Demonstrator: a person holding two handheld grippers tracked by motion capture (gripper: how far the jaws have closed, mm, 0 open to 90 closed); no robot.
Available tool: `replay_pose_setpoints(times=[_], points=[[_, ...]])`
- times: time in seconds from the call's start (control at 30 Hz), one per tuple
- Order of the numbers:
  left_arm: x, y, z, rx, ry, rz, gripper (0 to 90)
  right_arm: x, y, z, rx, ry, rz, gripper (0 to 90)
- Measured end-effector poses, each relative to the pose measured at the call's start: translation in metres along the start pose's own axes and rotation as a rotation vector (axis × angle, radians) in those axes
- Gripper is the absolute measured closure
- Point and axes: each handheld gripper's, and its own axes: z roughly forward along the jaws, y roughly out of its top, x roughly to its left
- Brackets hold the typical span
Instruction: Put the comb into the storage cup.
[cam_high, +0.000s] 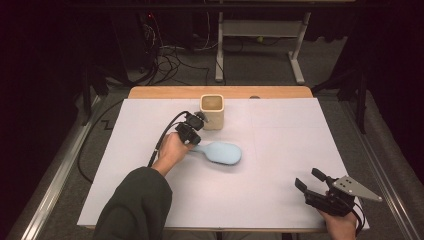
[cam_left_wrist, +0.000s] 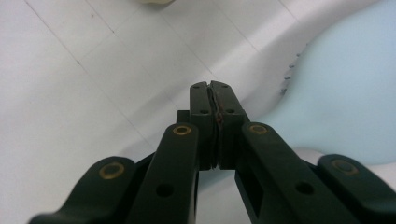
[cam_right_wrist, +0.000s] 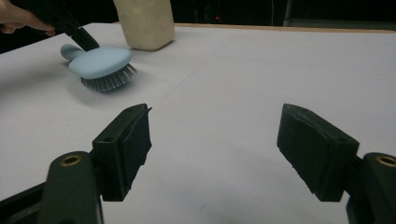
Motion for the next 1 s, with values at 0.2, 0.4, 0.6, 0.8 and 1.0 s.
replay_pose_setpoints(times=[0.2,0.4,0.6,0.8,1.0], points=[[0.001,-0.003,0.0,-0.001,-0.012,-0.004,88.0,0.001,0.0,0.001,0.003,0.009,-0.012,26.4],[0.001,-0.003,0.002,0.003,-0.018,-0.009,88.1,0.0,0.0,0.001,-0.001,0.013,0.004,26.4],[-0.001,-0.004,0.0,0.029,-0.019,0.012,88.0,-0.001,-0.001,0.0,-0.001,0.008,0.02,26.4],[-0.004,-0.009,0.001,0.037,-0.013,0.024,88.1,0.0,0.0,-0.001,-0.003,-0.008,0.005,26.4],[-0.006,-0.017,0.007,0.049,-0.034,0.009,88.0,0.0,0.0,0.0,0.0,-0.004,0.001,26.4]])
